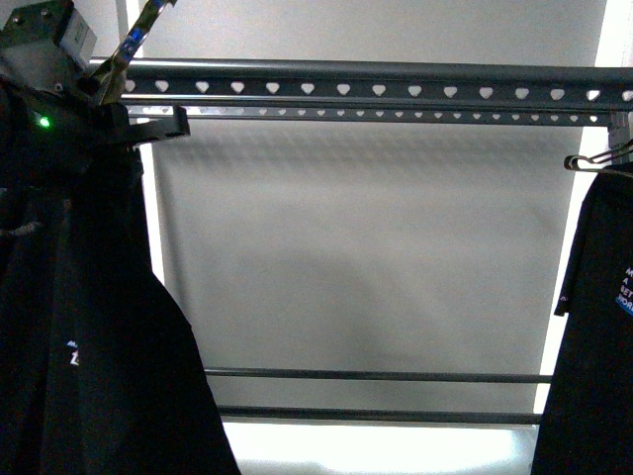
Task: Hang clothes on hanger
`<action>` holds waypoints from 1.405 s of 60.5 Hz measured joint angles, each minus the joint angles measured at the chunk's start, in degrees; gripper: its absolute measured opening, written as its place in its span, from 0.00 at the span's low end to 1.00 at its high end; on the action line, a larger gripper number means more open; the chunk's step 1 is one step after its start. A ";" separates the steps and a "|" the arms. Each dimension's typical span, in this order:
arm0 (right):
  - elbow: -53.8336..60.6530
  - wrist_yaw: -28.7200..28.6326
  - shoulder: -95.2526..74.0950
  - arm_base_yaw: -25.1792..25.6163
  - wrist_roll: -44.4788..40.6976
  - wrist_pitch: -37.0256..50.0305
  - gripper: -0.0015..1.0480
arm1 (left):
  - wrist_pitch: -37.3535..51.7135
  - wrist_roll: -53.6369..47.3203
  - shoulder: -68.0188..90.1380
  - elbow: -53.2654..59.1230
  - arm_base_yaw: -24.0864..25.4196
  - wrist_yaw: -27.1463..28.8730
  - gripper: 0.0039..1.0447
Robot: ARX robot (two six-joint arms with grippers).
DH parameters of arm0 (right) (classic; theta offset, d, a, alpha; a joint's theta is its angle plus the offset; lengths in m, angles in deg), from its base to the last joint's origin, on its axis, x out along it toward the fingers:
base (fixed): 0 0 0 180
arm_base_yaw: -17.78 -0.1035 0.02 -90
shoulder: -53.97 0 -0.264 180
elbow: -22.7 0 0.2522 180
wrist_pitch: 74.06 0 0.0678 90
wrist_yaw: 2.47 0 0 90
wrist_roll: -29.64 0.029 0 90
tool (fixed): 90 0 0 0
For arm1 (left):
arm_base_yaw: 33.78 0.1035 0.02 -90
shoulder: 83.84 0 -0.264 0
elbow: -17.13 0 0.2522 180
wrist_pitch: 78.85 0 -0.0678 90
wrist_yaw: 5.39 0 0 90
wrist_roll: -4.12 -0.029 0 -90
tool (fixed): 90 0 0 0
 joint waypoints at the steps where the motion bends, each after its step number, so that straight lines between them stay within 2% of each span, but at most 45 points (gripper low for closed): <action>1: 0.00 0.00 0.00 0.00 0.00 0.00 0.93 | -0.55 -0.76 -0.57 0.09 0.24 -1.03 0.03; 8: 0.00 0.02 0.00 0.00 0.00 0.00 0.93 | -1.92 -3.93 -2.32 0.20 1.38 -9.25 0.03; 12: 0.00 0.02 0.00 0.00 0.00 0.00 0.93 | -2.49 -6.34 -2.86 0.17 2.21 -16.70 0.03; 16: 0.00 0.00 0.00 0.00 0.00 0.00 0.93 | -1.64 -8.46 -2.78 0.09 2.51 -21.16 0.03; 30: 0.00 0.02 0.00 0.00 0.00 0.00 0.93 | -0.44 -16.44 2.49 -8.44 3.26 -38.91 0.03; 35: 0.00 0.02 0.00 0.00 0.00 0.00 0.93 | -0.98 -20.92 4.04 -10.60 3.19 -47.82 0.03; 39: 0.00 0.00 0.00 0.00 0.00 0.00 0.93 | -5.68 -26.45 5.33 -13.49 2.60 -56.46 0.03; 45: 0.00 0.02 0.00 0.00 0.00 0.00 0.93 | -2.69 -30.49 8.22 -15.37 1.49 -62.79 0.03; 57: 0.00 0.00 0.00 0.00 0.00 0.00 0.93 | -10.03 -42.82 14.45 -23.85 -0.70 -62.88 0.03; 68: 0.00 0.02 0.00 0.00 0.00 0.00 0.93 | -18.60 -55.30 19.30 -32.63 -2.45 -60.04 0.03; 80: 0.00 0.02 0.00 0.00 0.00 0.00 0.93 | -31.74 -74.73 23.06 -41.70 -3.65 -58.40 0.03; 85: 0.00 0.00 0.00 0.00 0.00 0.00 0.93 | -31.85 -78.42 23.98 -43.19 -3.93 -57.96 0.04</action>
